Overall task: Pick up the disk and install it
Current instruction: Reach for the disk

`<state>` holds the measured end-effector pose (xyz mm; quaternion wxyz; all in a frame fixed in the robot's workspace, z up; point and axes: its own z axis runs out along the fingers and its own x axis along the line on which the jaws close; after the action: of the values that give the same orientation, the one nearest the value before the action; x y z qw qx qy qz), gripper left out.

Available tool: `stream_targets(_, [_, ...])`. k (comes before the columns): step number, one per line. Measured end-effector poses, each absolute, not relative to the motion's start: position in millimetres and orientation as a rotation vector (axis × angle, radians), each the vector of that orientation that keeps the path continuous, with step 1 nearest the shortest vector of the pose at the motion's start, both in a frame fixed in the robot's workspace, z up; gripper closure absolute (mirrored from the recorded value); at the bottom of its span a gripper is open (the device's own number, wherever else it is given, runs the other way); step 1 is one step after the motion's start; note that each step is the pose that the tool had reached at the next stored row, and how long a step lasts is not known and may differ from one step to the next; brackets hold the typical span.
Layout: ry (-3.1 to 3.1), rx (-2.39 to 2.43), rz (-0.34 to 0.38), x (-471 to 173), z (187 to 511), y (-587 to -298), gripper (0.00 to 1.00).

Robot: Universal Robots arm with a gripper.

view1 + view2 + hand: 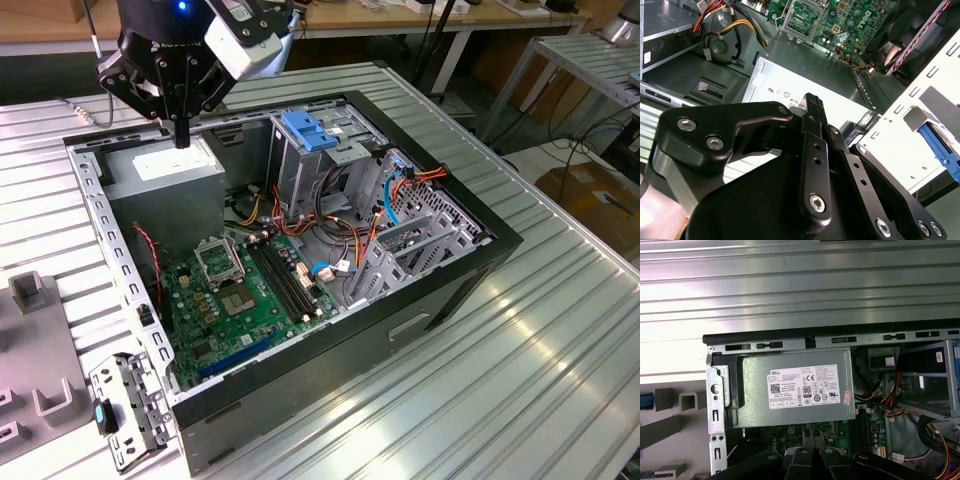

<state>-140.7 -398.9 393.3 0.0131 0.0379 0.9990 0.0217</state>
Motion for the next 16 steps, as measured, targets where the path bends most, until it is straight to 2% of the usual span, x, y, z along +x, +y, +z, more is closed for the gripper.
stream_targets(16, [3.112,0.118,0.068,-148.3,393.3,-398.9,0.89])
